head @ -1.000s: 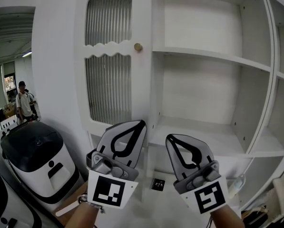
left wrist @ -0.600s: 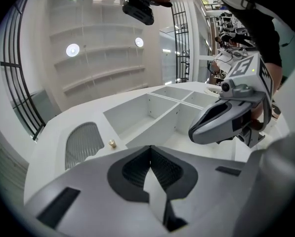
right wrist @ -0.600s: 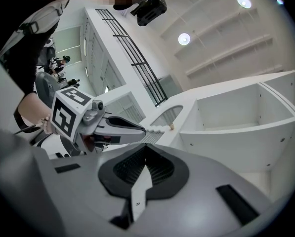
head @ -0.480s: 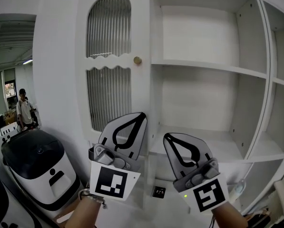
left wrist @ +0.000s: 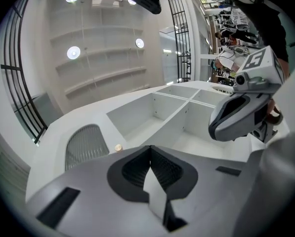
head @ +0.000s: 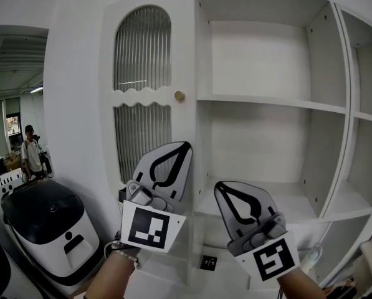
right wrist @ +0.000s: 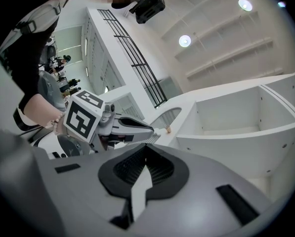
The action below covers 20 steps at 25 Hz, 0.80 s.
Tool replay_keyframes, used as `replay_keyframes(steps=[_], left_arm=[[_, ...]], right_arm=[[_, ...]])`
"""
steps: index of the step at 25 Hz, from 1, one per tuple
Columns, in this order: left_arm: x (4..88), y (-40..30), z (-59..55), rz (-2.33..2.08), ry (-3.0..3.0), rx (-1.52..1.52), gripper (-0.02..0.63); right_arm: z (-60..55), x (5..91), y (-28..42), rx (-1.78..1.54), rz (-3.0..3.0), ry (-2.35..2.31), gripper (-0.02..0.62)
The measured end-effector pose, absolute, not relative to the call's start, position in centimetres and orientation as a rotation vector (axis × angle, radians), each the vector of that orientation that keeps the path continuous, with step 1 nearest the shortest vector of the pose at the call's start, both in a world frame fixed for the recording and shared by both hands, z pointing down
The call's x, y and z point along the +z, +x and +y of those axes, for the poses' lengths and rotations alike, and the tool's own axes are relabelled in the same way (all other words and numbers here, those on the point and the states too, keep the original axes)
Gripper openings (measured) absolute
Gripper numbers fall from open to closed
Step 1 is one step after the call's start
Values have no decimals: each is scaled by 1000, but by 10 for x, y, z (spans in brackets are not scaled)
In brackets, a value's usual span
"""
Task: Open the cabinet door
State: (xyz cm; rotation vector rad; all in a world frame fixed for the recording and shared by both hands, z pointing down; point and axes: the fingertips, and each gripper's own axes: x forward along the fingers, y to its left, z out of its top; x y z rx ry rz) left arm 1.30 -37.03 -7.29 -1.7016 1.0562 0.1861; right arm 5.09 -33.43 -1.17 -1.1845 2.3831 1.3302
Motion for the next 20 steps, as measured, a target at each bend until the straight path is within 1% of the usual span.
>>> replay_keyframes(steps=[16, 18, 20], left_arm=[[-126, -14, -408, 1187, -1679, 263, -8], [-129, -10, -414, 1172, -1685, 252, 63], [-131, -6, -419, 1165, -1682, 236, 73]], right_arm=[[-341, -15, 60, 1329, 2373, -1210, 3], [-342, -15, 62, 1327, 2370, -1213, 3], [-343, -15, 63, 1326, 2366, -1214, 3]])
